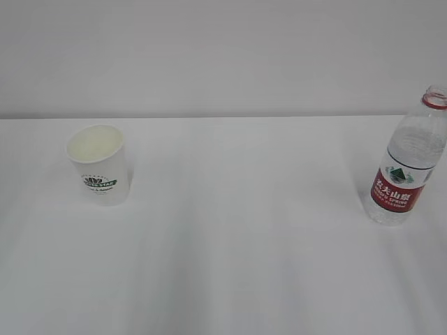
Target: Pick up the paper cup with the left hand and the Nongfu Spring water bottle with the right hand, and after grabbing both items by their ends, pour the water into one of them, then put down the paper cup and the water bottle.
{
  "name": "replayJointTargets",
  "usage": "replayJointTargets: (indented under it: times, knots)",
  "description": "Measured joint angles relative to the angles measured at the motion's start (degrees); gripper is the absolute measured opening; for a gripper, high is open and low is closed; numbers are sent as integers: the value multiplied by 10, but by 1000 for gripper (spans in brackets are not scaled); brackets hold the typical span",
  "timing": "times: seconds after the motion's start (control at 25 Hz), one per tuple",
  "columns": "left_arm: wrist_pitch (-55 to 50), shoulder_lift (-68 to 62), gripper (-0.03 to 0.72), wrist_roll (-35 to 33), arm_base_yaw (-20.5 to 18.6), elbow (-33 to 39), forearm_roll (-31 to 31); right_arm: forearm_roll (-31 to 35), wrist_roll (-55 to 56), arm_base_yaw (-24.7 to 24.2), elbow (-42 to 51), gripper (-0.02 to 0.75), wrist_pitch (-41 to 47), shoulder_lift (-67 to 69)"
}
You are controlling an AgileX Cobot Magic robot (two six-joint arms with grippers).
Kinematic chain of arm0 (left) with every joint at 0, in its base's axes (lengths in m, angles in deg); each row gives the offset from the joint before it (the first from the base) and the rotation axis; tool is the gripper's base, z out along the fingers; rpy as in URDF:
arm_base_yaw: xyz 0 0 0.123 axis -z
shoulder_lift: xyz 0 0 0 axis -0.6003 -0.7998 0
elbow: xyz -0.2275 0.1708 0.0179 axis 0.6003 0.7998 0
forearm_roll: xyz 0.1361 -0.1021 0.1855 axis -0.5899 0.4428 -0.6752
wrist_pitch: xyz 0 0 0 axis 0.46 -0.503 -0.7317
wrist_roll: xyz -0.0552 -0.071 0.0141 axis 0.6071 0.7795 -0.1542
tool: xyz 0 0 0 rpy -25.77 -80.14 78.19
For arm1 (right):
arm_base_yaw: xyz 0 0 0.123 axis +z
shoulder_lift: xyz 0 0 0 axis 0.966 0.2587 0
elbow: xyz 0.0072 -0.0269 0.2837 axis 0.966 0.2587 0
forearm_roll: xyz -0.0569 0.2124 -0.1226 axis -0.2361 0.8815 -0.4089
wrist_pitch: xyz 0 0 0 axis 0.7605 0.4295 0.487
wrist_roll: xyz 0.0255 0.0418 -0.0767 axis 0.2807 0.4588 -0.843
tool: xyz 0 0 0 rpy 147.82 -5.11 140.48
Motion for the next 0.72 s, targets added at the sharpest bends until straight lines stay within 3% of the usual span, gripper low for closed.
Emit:
replayJointTargets:
  times: [0.72]
  knots:
    - [233,-203,528,0,0,1,-27,-3,-1,0,2,556,-277,234]
